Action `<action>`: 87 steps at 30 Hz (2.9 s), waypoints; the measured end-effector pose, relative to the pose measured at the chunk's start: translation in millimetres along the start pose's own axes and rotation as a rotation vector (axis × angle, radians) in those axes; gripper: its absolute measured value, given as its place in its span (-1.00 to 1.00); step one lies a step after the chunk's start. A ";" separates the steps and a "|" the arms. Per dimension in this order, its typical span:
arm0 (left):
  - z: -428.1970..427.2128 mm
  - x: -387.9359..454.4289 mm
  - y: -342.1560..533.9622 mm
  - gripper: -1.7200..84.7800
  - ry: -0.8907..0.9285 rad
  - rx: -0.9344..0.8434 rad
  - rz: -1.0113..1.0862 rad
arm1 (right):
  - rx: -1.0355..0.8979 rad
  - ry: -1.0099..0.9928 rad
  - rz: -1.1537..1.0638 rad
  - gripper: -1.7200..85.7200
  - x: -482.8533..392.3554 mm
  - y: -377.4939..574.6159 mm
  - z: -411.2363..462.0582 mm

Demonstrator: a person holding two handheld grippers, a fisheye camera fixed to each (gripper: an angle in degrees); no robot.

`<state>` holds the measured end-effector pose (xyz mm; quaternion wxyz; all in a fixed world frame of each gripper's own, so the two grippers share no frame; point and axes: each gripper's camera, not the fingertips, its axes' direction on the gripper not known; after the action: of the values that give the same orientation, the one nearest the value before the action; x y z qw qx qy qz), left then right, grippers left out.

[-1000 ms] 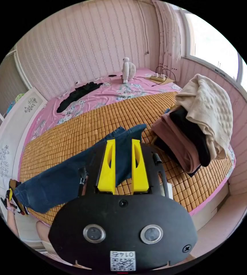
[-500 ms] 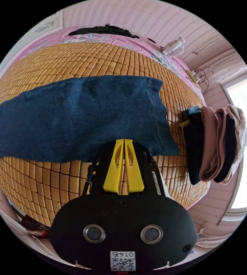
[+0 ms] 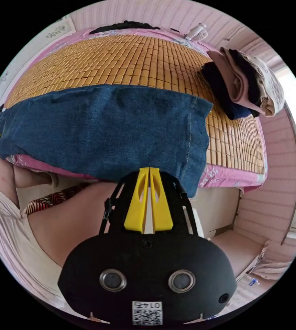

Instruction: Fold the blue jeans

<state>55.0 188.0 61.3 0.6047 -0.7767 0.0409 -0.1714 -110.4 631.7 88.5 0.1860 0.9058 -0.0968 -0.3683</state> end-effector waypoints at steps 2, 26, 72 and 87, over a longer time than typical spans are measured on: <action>-24.5 14.2 1.8 -0.97 0.033 0.098 0.042 | 0.057 0.019 0.051 -0.96 8.6 16.2 -8.1; -2.1 229.3 -188.1 -0.95 0.114 0.063 0.512 | 0.322 -0.103 0.534 -0.95 80.0 -16.4 15.4; 15.2 253.6 -19.2 -0.95 0.282 0.058 0.448 | 0.153 -0.079 0.572 -0.96 82.3 79.9 16.1; -5.3 204.2 60.0 -0.98 0.300 0.333 0.264 | 0.165 -0.269 -0.585 -0.97 -251.4 -170.3 -38.3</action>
<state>253.5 111.9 49.5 0.7287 -0.6201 0.2022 -0.2089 -255.4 875.8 202.9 -0.0160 0.8505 0.1143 -0.5131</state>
